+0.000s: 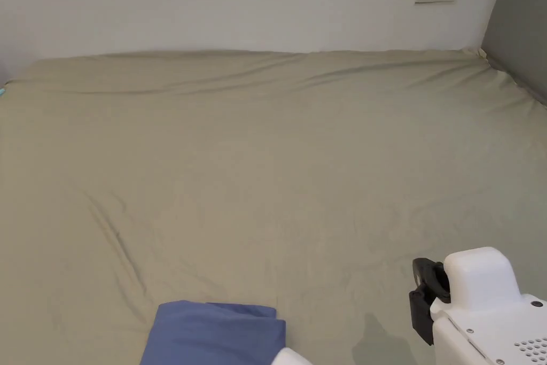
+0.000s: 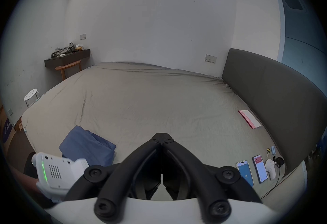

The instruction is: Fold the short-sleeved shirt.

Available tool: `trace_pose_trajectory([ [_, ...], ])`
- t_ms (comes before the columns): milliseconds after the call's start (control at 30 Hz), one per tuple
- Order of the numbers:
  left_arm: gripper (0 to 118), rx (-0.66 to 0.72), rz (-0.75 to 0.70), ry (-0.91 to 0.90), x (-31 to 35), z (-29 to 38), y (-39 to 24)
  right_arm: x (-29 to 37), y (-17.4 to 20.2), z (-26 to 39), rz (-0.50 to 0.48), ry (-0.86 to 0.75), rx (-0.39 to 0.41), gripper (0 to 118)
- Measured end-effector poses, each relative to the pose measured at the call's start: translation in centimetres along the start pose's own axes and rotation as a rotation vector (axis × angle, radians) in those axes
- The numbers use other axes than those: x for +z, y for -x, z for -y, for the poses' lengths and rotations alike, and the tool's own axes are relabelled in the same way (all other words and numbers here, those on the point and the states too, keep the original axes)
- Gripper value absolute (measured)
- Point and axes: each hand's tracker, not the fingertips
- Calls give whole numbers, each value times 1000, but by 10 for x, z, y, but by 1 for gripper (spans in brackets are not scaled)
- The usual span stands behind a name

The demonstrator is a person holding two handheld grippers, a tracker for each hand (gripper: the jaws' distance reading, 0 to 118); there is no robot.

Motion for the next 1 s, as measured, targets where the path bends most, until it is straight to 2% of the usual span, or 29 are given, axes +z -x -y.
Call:
trace_pose_trajectory([
  [67, 0, 11, 95, 13, 5, 6, -8, -3, 3, -1, -3, -2, 5, 3],
  [133, 0, 21, 68, -32, 20, 10, -6, -7, 8, -3, -10, -1, 14, 3],
  [233, 0, 159, 88, -122, 52, 13, 22, -15, 18, -8, -45, -6, 21, 3],
  [433, 0, 328, -148, -276, 123, 31, 106, -53, 73, -8, -241, 30, 68, 3],
  [567, 0, 361, -274, -278, 144, 50, 149, -107, 130, 24, -392, 193, 170, 3],
  [667, 0, 437, -296, -266, 150, 63, 173, -143, 165, 59, -447, 354, 224, 3],
  [733, 0, 459, -295, -263, 153, 70, 183, -161, 180, 77, -459, 453, 242, 2],
  [800, 0, 490, -272, -250, 155, 75, 194, -172, 190, 94, -432, 513, 311, 2],
  [833, 0, 515, -236, -232, 154, 76, 201, -171, 191, 92, -424, 456, 336, 2],
  [867, 6, 537, -198, -225, 153, 78, 208, -168, 190, 84, -432, 455, 319, 2],
  [900, 19, 565, -171, -222, 152, 79, 214, -168, 187, 80, -442, 494, 302, 2],
  [967, 23, 633, -79, -194, 145, 78, 234, -173, 180, 80, -472, 515, 267, 2],
  [1000, 31, 676, -18, -181, 141, 78, 243, -175, 176, 82, -488, 518, 255, 2],
])
